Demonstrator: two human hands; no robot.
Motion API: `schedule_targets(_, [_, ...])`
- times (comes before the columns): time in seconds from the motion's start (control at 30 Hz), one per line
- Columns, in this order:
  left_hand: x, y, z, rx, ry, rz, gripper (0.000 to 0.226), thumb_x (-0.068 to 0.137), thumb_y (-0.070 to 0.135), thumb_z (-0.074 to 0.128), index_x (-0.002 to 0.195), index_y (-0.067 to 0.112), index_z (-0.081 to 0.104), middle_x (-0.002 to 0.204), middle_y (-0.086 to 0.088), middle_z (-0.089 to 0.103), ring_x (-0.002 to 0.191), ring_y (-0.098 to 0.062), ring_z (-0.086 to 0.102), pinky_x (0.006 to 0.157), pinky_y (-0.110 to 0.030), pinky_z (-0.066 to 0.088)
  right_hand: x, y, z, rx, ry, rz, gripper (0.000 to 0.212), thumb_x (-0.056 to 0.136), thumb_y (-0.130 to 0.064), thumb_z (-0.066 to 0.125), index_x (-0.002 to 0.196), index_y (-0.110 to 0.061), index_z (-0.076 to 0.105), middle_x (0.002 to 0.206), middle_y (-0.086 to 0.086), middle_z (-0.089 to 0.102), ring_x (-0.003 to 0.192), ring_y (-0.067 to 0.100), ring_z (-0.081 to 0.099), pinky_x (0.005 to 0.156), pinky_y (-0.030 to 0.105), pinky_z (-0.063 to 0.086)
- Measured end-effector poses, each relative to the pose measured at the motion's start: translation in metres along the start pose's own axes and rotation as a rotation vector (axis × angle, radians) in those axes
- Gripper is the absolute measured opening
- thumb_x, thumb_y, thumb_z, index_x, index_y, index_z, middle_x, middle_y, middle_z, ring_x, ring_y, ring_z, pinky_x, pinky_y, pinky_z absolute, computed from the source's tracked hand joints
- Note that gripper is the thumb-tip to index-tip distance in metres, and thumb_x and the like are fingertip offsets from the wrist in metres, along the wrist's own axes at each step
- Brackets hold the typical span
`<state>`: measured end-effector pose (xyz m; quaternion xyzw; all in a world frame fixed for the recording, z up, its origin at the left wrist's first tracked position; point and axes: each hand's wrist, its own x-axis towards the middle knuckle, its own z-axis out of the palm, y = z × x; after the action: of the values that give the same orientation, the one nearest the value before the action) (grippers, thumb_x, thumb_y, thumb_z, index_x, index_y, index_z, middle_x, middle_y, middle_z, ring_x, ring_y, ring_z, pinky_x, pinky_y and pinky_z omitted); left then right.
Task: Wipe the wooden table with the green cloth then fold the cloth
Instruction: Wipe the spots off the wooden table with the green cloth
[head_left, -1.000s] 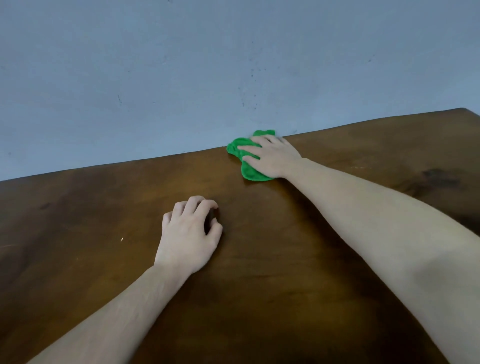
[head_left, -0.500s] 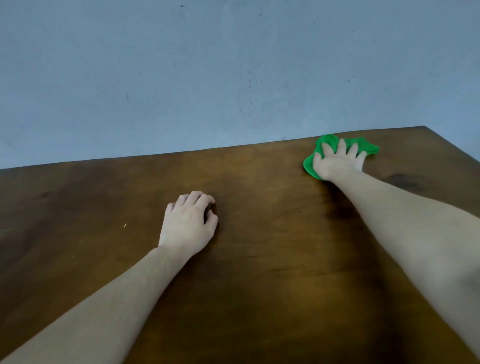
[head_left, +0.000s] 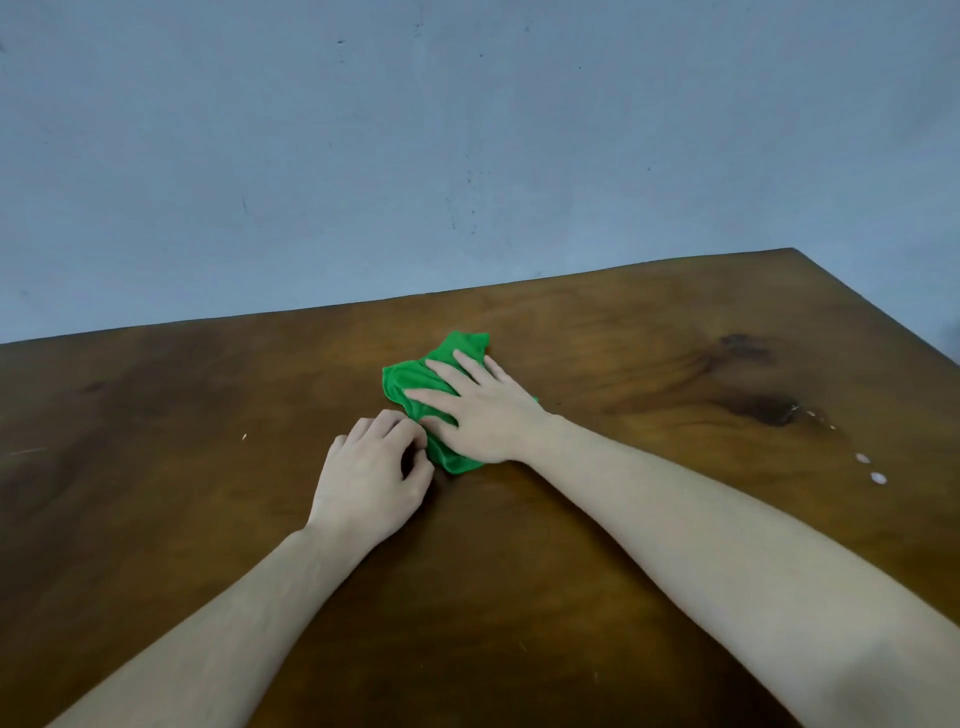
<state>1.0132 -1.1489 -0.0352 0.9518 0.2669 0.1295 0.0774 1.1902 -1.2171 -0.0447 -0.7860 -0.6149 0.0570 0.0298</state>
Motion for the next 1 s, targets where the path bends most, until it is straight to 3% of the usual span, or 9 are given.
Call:
schedule_targets(0.1, [-0.001, 0.022, 0.004, 0.001, -0.049, 0.034, 0.022, 0.095, 0.041, 0.048, 0.113, 0.035, 0.058, 0.126, 0.014, 0.053, 0.118, -0.009, 0.046, 0.098, -0.033, 0.038, -0.044, 0.041, -0.004, 0.005, 0.011, 0.078, 0.056, 0.102, -0.065, 0.014, 0.157, -0.054, 0.011, 0.170, -0.013, -0.001, 0.157, 0.019, -0.007, 0.125, 0.054, -0.004])
schedule_targets(0.33, [-0.001, 0.085, 0.017, -0.044, -0.136, 0.163, 0.033, 0.097, 0.044, 0.044, 0.127, 0.037, 0.053, 0.136, 0.017, 0.046, 0.130, -0.009, 0.038, 0.108, -0.035, 0.031, -0.154, 0.191, -0.018, 0.020, 0.001, 0.687, 0.060, 0.099, -0.069, 0.008, 0.157, -0.054, 0.002, 0.170, -0.011, -0.009, 0.157, 0.020, -0.010, 0.124, 0.055, -0.008])
schedule_targets(0.4, [-0.003, 0.099, 0.021, -0.058, -0.141, 0.190, 0.032, 0.097, 0.044, 0.044, 0.127, 0.036, 0.054, 0.136, 0.016, 0.046, 0.131, -0.009, 0.038, 0.109, -0.035, 0.030, -0.172, 0.204, -0.018, 0.025, -0.001, 0.757, 0.061, 0.099, -0.068, 0.009, 0.158, -0.052, 0.004, 0.170, -0.009, -0.008, 0.157, 0.022, -0.010, 0.124, 0.054, -0.007])
schedule_targets(0.5, [-0.005, 0.120, 0.026, -0.072, -0.150, 0.218, 0.033, 0.097, 0.044, 0.043, 0.127, 0.036, 0.054, 0.136, 0.016, 0.046, 0.131, -0.009, 0.038, 0.110, -0.036, 0.029, -0.187, 0.184, -0.013, 0.034, 0.018, 0.682, 0.059, 0.102, -0.064, 0.012, 0.159, -0.049, 0.008, 0.171, -0.006, -0.004, 0.157, 0.025, -0.010, 0.125, 0.052, -0.007])
schedule_targets(0.77, [-0.026, 0.170, 0.036, -0.060, -0.181, 0.281, 0.041, 0.097, 0.047, 0.038, 0.137, 0.041, 0.047, 0.146, 0.018, 0.041, 0.138, -0.008, 0.030, 0.113, -0.040, 0.025, -0.297, 0.105, 0.003, 0.001, 0.008, 0.243, 0.058, 0.101, -0.066, 0.010, 0.157, -0.051, 0.011, 0.169, -0.013, -0.006, 0.155, 0.019, -0.017, 0.125, 0.047, -0.010])
schedule_targets(1.0, [-0.048, 0.186, 0.036, -0.062, -0.218, 0.259, 0.046, 0.099, 0.049, 0.038, 0.145, 0.044, 0.036, 0.155, 0.019, 0.031, 0.145, -0.006, 0.020, 0.119, -0.040, 0.017, -0.329, 0.159, -0.006, -0.043, -0.006, 0.362, 0.059, 0.096, -0.074, 0.003, 0.153, -0.061, 0.004, 0.167, -0.019, -0.010, 0.155, 0.012, -0.016, 0.125, 0.047, -0.013])
